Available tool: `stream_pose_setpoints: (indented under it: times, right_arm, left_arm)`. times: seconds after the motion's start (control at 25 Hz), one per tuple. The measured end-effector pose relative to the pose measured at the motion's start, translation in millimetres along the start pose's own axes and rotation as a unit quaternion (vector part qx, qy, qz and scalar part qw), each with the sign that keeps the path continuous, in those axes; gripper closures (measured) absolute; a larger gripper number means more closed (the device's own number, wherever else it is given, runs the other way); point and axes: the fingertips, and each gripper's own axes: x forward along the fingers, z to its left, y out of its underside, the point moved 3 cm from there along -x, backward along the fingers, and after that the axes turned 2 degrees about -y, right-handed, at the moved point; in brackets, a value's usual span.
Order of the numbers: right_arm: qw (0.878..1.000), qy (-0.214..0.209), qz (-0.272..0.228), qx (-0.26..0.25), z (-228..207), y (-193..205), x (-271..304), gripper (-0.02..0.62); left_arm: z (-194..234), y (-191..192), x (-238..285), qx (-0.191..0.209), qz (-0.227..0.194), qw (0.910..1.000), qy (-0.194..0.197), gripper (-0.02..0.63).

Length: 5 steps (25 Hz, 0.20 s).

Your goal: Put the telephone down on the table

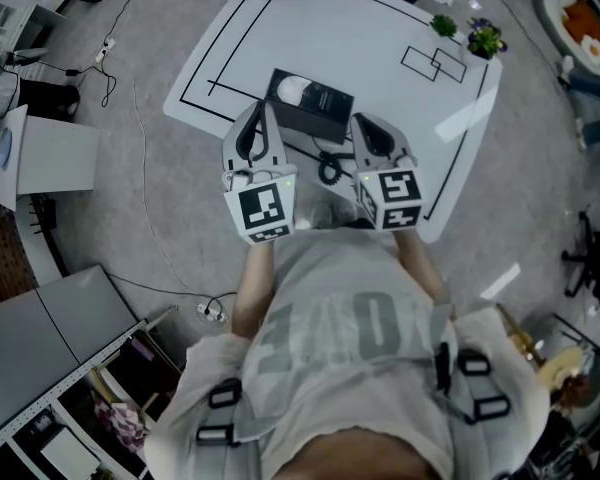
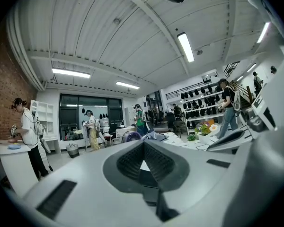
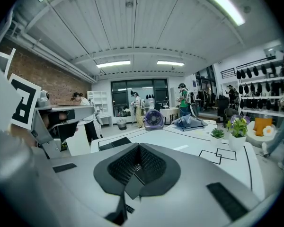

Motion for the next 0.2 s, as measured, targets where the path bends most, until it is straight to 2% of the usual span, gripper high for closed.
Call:
stream_pose_setpoints:
  times: [0.2]
  right_arm:
    - [1.000, -0.004, 0.001, -0.002, 2.6, 0.2, 2.3, 0.588]
  left_arm:
    - [1.1, -0.5, 1.6, -0.024, -0.002, 0.9997, -0.007, 0.600]
